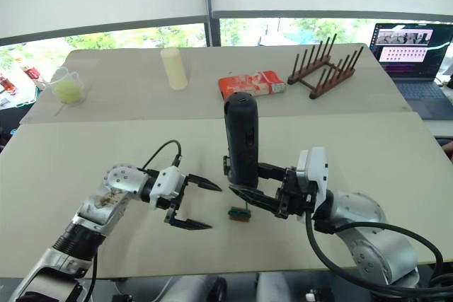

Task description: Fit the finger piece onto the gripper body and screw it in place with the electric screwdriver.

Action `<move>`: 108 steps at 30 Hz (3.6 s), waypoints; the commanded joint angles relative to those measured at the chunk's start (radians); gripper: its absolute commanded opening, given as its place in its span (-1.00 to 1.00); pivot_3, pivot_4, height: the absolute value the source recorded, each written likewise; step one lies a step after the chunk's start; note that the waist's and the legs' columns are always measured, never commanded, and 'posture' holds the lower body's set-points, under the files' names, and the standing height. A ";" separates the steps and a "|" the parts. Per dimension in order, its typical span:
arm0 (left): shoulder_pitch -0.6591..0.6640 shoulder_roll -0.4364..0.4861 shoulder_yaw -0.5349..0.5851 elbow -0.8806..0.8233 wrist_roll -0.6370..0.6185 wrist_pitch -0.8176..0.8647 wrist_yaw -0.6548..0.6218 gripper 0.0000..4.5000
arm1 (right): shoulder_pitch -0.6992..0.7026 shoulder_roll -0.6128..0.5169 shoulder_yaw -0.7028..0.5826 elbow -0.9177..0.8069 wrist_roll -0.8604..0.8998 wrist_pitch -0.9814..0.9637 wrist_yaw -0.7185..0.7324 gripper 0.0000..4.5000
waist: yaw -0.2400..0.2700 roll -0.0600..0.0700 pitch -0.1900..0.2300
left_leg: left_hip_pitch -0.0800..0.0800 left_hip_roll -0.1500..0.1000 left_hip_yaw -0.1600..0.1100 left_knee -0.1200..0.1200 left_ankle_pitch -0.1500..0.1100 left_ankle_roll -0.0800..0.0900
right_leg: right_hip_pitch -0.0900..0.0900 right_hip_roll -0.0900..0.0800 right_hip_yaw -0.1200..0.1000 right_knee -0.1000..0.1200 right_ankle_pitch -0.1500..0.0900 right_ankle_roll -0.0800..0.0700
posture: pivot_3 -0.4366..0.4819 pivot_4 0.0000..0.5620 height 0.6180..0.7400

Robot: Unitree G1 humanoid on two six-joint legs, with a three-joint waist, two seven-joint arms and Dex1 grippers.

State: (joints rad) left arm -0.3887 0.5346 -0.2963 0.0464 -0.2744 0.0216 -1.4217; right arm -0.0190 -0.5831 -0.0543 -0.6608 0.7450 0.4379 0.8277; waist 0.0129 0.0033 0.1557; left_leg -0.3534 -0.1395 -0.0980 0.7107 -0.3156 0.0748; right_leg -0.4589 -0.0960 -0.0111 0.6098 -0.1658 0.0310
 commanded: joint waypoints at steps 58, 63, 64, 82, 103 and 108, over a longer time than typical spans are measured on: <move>-0.024 -0.029 -0.015 0.070 0.033 -0.098 0.014 1.00 | -0.001 0.018 0.000 -0.011 -0.044 -0.057 0.044 -0.15 | 0.000 0.000 0.000 | 0.000 0.000 0.000 0.000 0.000 0.000 | 0.000 0.000 0.000 0.000 0.000 0.000 | -0.05 -0.47 1.00; -0.023 -0.034 -0.018 0.071 0.036 -0.102 0.016 1.00 | 0.003 0.016 -0.001 -0.010 -0.048 -0.060 0.046 -0.15 | 0.000 0.000 0.000 | 0.000 0.000 0.000 0.000 0.000 0.000 | 0.000 0.000 0.000 0.000 0.000 0.000 | -0.05 -0.47 1.00; -0.023 -0.035 -0.019 0.071 0.036 -0.103 0.017 1.00 | 0.004 0.017 -0.001 -0.010 -0.049 -0.060 0.046 -0.15 | 0.000 0.000 0.000 | 0.000 0.000 0.000 0.000 0.000 0.000 | 0.000 0.000 0.000 0.000 0.000 0.000 | -0.05 -0.47 1.00; -0.033 -0.035 -0.018 0.085 0.037 -0.108 0.010 1.00 | 0.005 0.029 0.003 -0.001 -0.064 -0.065 0.048 -0.15 | 0.000 0.000 0.000 | 0.000 0.000 0.000 0.000 0.000 0.000 | 0.000 0.000 0.000 0.000 0.000 0.000 | -0.05 -0.47 1.00; -0.032 -0.030 0.005 0.103 0.026 -0.100 0.018 1.00 | -0.046 -0.043 -0.061 -0.116 0.095 0.021 -0.026 -0.15 | 0.000 0.000 0.000 | 0.000 0.000 0.000 0.000 0.000 0.000 | 0.000 0.000 0.000 0.000 0.000 0.000 | -0.05 -0.47 1.00; -0.015 -0.006 0.049 0.067 -0.001 -0.065 0.043 1.00 | -0.165 -0.099 -0.082 -0.111 0.206 0.083 -0.048 -0.15 | -0.001 0.000 0.000 | 0.000 0.000 0.000 0.000 0.000 0.000 | 0.000 0.000 0.000 0.000 0.000 0.000 | -0.05 -0.47 1.00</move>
State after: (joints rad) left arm -0.4100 0.5166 -0.2859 0.1597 -0.2433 -0.0532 -1.3916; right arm -0.1301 -0.6718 -0.0953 -0.7262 0.8743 0.5124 0.7887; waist 0.0123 0.0028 0.1560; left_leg -0.3535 -0.1393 -0.0980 0.7107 -0.3157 0.0750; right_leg -0.4591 -0.0961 -0.0112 0.6094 -0.1658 0.0311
